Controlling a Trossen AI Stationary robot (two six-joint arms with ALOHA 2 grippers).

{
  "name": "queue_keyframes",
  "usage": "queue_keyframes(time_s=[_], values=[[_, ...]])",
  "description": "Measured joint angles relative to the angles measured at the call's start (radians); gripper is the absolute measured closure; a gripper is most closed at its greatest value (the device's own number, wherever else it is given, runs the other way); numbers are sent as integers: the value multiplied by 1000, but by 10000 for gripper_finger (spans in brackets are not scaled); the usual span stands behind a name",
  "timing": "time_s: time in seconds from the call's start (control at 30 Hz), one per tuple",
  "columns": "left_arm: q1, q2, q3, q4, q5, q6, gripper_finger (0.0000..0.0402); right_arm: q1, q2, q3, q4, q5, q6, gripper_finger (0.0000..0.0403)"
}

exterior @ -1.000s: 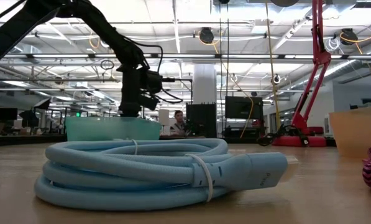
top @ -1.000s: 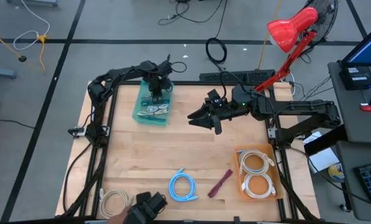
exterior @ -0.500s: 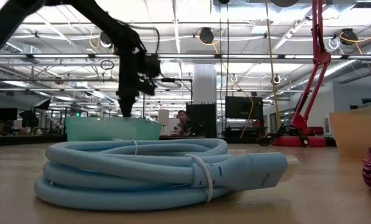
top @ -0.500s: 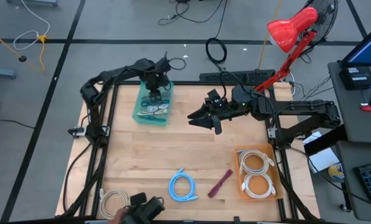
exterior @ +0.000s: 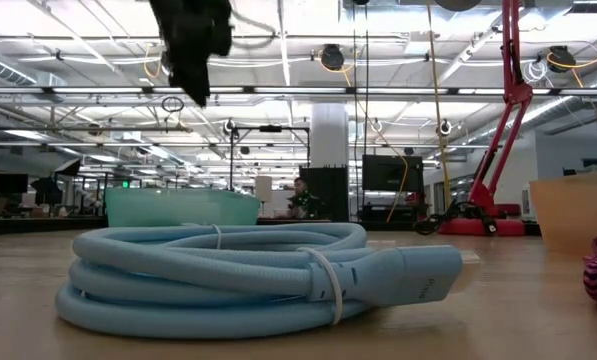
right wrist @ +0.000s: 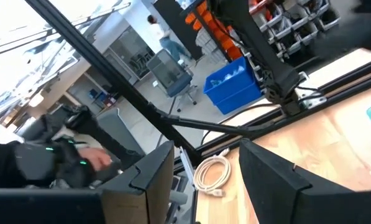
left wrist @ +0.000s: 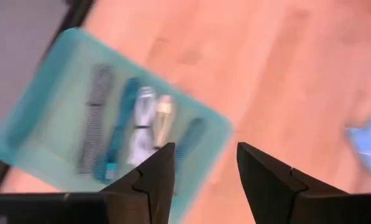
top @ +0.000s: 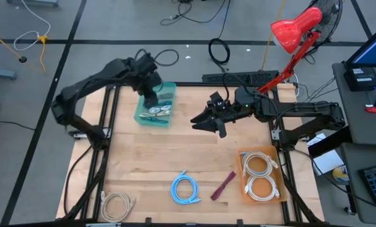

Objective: Pick & Place USB Port
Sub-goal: Put the light brown HDMI cable into the orange bin

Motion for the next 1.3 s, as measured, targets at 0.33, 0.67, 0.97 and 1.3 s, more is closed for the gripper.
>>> queue_keyframes(time_s=[0.33, 0.67, 0.97, 1.3], values=[[-375, -157, 1, -30, -50, -340, 227, 0, 0, 0, -42, -1, -4, 232], [-731, -139, 1, -29, -294, -606, 227, 0, 0, 0, -65, -2, -20, 232], [-856, -128, -95, -27, -368, -748, 227, 0, 0, 0, -308, 3, -35, 232], [-987, -129, -295, -23, -231, -850, 227, 15, 0, -1, -373, 5, -35, 232]])
